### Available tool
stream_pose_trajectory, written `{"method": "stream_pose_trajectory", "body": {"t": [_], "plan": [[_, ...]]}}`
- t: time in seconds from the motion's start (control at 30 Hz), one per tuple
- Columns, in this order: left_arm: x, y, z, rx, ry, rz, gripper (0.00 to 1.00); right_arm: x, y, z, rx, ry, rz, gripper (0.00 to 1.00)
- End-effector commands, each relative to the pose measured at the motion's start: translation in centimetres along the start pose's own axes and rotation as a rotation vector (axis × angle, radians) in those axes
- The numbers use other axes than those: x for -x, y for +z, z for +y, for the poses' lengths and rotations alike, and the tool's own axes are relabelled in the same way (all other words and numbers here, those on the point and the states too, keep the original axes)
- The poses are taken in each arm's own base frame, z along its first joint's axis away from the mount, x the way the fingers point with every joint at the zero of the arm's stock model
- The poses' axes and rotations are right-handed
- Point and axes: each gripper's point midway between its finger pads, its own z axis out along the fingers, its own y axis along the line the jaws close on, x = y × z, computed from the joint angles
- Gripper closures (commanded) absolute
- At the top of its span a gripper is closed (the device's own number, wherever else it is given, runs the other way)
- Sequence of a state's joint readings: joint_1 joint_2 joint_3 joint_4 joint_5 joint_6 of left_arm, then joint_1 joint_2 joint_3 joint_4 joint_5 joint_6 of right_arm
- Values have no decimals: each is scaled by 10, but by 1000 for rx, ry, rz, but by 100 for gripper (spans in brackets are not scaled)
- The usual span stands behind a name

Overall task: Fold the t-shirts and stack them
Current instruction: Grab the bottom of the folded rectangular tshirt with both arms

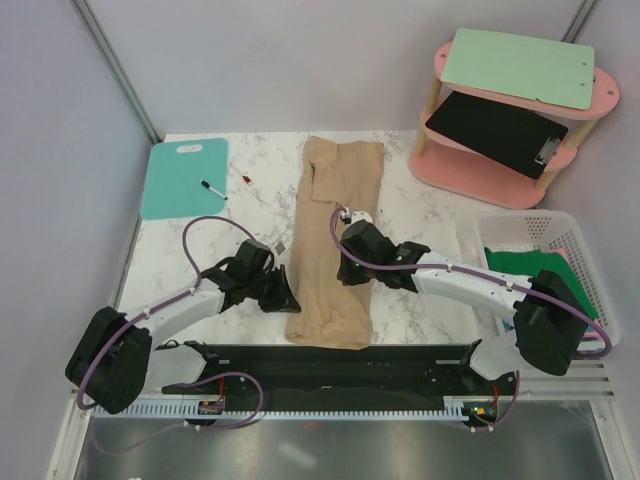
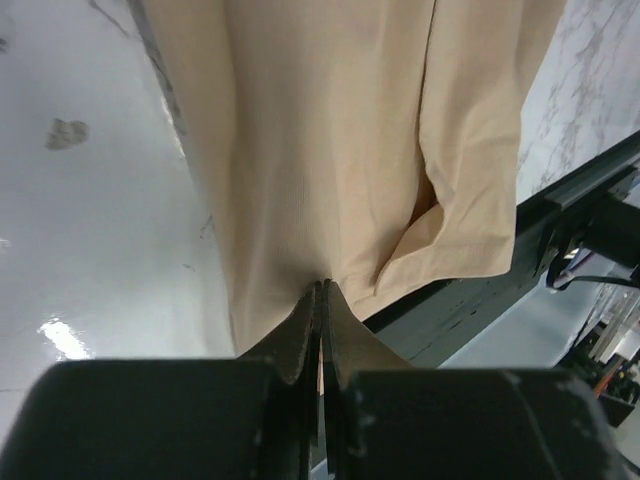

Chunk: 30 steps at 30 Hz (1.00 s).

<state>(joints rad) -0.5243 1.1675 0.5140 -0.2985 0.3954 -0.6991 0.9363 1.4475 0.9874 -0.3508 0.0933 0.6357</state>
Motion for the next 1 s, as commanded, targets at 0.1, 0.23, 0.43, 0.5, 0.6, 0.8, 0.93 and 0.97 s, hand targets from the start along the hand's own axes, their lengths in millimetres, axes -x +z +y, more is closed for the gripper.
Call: {"method": "stream_pose_trajectory", "body": {"t": [0.1, 0.23, 0.43, 0.5, 0.6, 0.8, 0.93, 0.97], "plan": [[-19, 20, -3, 51, -51, 87, 98, -44, 12, -61, -94, 123, 148, 98], [-41, 24, 17, 119, -81, 142, 98, -59, 16, -75, -132, 138, 184, 98], [-57, 24, 23, 142, -65, 163, 98, -56, 13, -80, -139, 165, 172, 97], [-52, 21, 14, 114, -30, 139, 98, -53, 4, -79, -114, 188, 157, 91], [-40, 10, -6, 50, 22, 80, 97, -50, -8, -83, -91, 230, 130, 68], [-24, -17, -14, 77, 47, -15, 38, -79, -31, -83, -21, 281, 207, 35], [-35, -17, 9, 178, 30, 30, 29, -111, -42, -85, -1, 302, 301, 29], [-39, -14, 13, 189, 21, 45, 29, -122, -46, -83, 20, 317, 334, 29]]}}
